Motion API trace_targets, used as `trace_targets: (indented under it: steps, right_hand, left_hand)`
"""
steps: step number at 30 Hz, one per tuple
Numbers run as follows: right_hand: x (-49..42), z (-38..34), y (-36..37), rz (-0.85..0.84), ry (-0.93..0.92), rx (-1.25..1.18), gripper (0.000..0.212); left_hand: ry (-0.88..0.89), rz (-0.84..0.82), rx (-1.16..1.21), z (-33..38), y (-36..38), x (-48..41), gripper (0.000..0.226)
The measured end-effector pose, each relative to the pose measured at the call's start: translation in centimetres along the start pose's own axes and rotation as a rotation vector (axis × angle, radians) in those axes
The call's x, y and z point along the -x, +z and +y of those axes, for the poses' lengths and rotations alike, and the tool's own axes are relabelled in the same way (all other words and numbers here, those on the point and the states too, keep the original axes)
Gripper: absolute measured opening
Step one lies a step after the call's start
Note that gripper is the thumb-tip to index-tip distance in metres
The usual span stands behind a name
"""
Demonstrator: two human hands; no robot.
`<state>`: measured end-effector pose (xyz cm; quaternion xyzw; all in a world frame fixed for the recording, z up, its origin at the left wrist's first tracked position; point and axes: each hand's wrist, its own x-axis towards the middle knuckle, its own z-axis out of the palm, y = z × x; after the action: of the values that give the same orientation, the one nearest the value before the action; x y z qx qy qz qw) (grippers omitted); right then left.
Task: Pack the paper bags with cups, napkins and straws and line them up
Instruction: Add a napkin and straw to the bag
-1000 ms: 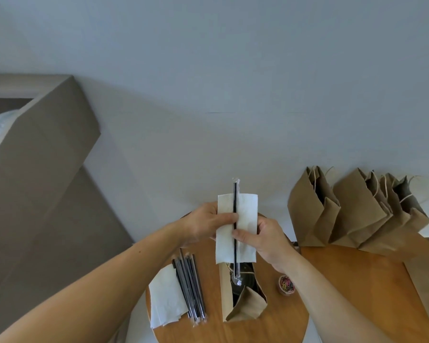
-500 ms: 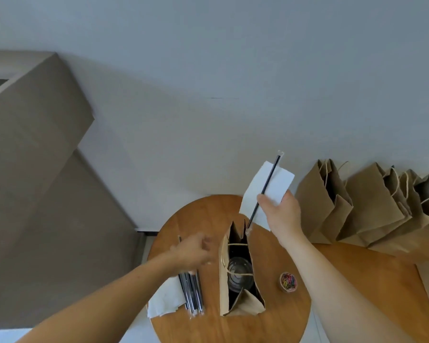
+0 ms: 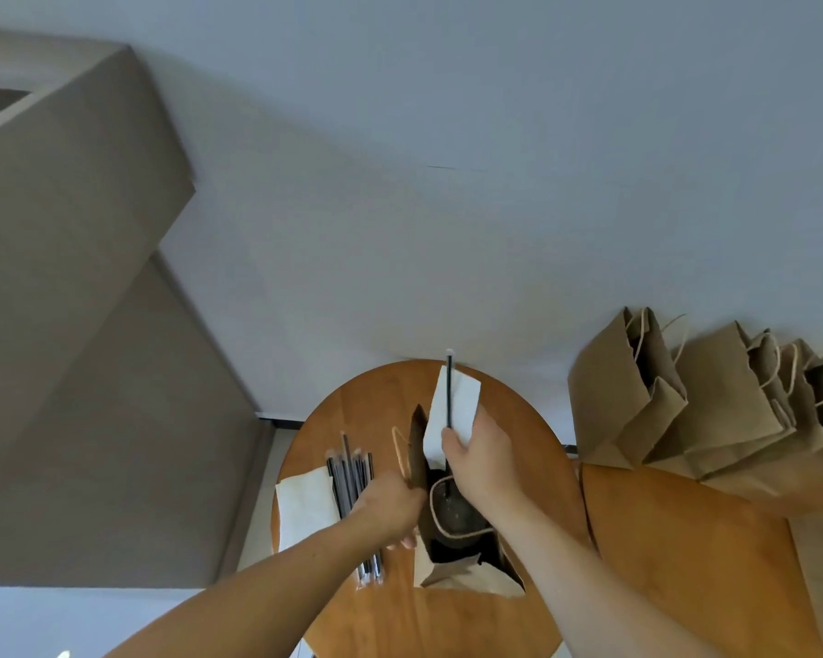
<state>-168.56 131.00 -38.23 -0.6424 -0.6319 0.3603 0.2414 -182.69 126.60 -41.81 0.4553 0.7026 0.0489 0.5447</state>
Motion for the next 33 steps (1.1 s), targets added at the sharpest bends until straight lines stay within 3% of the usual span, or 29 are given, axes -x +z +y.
trace_targets:
  steps: [4,11,14,18,24,28,33]
  right_hand:
    - [2.4,1.0,0.3,-0.143,0.005,0.113,0.024]
    - [3.6,3.9,0.0,-0.415,0.198,0.379,0.017]
    - [2.6,4.8,0.6,-0.512,0.302,0.318,0.019]
    - [-0.2,5.1,2.8,-0.440,0.436,0.228,0.017]
    - [-1.8,6.4,6.1,-0.443,0.722,0.017,0.014]
    - [-2.6,7.8,5.8,-0.409,0.730,0.144,0.004]
    - [-2.7,8.2,5.6,-0.380,0.571,0.413,0.015]
  left_hand:
    - [0.057,-0.066,0.121,0.3,0.6,0.2,0.030]
    - [0.040,-0.070,0.185,0.0,1.1,0.4,0.030]
    - [0.046,-0.061,0.188,-0.3,1.5,0.7,0.028]
    - [0.074,-0.025,0.141,-0.9,1.4,1.2,0.015]
    - [0.114,0.002,0.047,-0.7,1.1,1.6,0.026]
    - [0.109,0.007,0.037,-0.9,1.0,1.4,0.022]
    - [0.076,0.058,0.031,-1.3,0.5,0.9,0.023]
